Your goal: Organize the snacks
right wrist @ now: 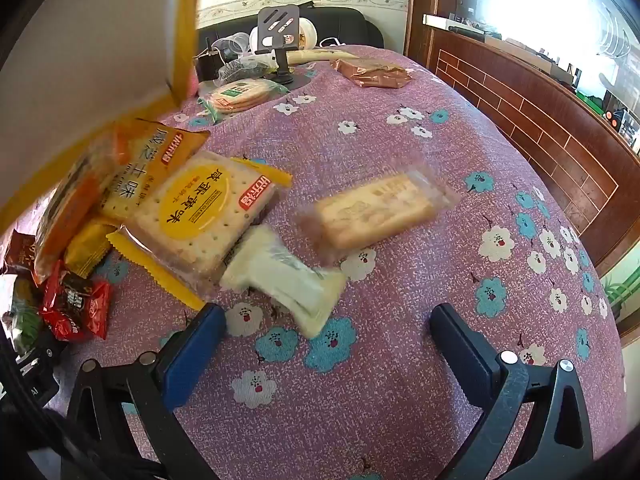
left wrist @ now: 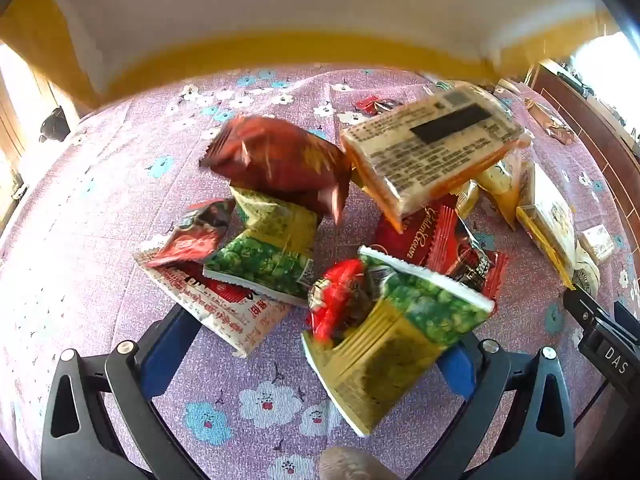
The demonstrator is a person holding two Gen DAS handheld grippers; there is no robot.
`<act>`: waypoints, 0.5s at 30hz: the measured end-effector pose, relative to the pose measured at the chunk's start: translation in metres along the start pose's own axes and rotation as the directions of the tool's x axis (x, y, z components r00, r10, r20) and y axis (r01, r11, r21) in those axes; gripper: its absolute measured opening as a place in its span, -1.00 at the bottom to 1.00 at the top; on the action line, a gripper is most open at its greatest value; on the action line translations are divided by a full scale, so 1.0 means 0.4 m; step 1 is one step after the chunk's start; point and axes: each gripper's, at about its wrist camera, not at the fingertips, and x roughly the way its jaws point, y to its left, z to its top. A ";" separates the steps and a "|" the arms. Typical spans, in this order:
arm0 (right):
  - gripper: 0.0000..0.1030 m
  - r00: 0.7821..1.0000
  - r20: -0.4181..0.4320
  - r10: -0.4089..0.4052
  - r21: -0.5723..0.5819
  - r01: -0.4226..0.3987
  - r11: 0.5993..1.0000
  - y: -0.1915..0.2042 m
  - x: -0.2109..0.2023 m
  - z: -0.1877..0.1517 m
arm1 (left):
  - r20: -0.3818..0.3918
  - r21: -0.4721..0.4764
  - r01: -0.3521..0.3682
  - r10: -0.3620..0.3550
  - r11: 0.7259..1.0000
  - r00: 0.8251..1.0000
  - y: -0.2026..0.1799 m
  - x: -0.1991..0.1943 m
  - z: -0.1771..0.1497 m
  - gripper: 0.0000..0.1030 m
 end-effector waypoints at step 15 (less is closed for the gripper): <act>1.00 1.000 0.000 0.000 0.000 0.000 1.000 0.001 -0.001 0.000 | -0.003 -0.020 -0.030 0.030 0.999 1.000 0.004 -0.005 -0.005 1.00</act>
